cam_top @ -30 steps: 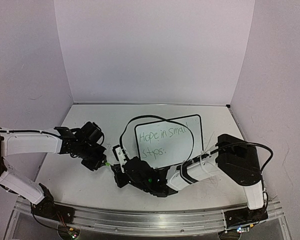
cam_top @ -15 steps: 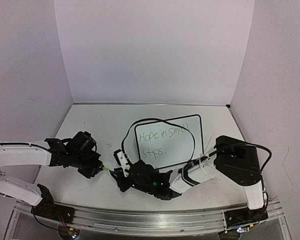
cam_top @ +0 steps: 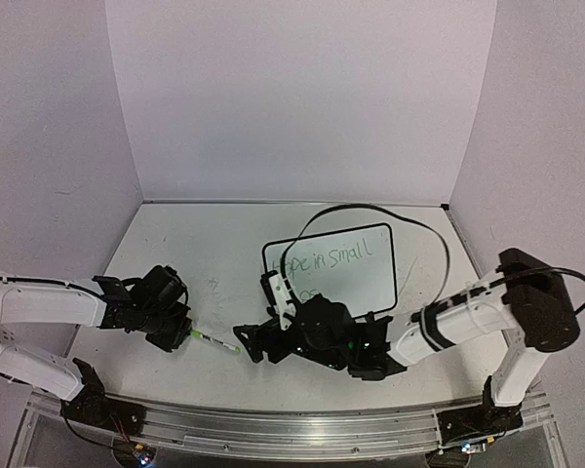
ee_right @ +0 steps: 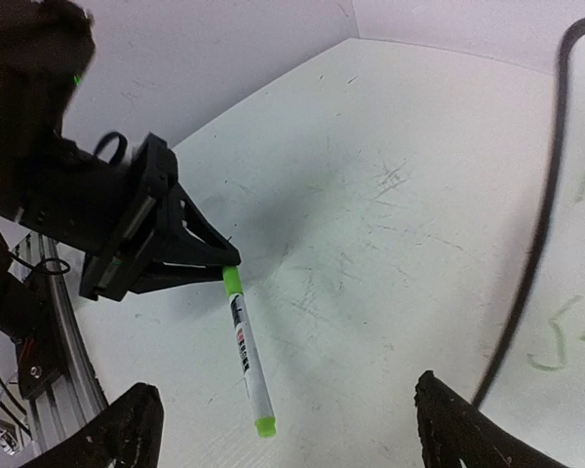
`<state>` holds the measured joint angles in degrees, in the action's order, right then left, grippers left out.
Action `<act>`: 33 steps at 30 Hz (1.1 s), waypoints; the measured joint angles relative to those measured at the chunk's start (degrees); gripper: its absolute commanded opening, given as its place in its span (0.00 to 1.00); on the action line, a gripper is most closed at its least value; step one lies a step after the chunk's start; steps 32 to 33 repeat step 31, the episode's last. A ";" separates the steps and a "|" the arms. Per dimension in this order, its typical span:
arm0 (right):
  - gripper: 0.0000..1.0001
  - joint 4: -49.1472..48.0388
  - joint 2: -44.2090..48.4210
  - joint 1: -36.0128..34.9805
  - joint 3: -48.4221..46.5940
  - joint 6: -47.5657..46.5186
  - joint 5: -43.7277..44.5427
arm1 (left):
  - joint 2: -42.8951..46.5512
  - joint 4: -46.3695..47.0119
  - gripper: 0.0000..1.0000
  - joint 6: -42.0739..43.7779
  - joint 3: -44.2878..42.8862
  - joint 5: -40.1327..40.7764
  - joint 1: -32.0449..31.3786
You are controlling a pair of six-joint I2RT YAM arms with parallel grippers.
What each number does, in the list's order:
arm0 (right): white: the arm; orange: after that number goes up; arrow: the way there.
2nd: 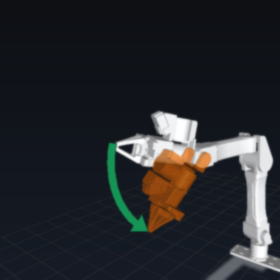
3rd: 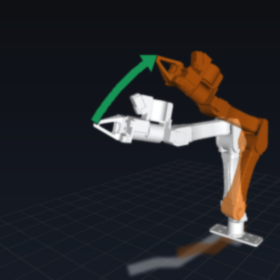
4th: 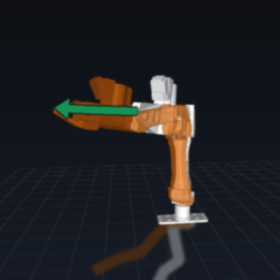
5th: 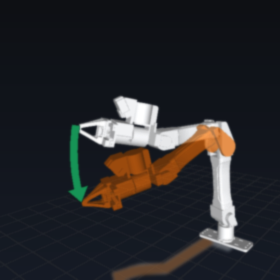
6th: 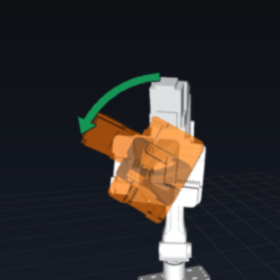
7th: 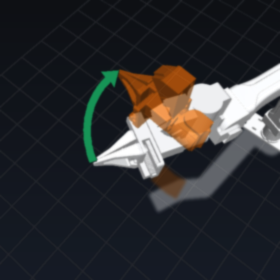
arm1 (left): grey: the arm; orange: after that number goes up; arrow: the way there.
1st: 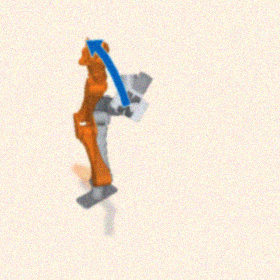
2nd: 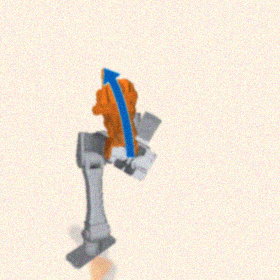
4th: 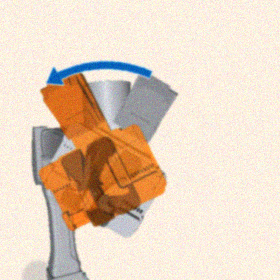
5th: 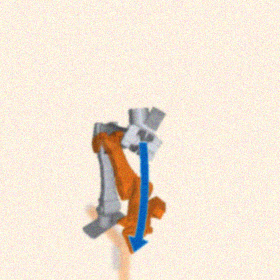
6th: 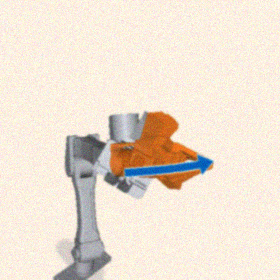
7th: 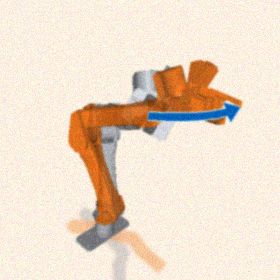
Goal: Write a sentence on the whiteboard
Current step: Put down the whiteboard marker at the center of the board, then reset both arms
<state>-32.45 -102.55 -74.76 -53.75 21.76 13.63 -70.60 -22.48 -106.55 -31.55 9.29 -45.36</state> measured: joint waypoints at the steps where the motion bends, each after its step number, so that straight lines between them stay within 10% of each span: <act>1: 0.95 1.40 3.62 0.00 1.29 -0.11 0.91 | -0.24 -0.57 0.34 0.24 -0.02 0.54 0.00; 15: 0.98 28.28 38.30 0.13 -2.39 -4.20 19.44 | 1.60 -9.78 0.93 12.76 -9.83 10.74 0.00; 33: 0.98 38.53 45.22 0.22 -26.17 -16.19 34.16 | 15.51 -1.46 0.99 71.43 -44.87 20.32 0.04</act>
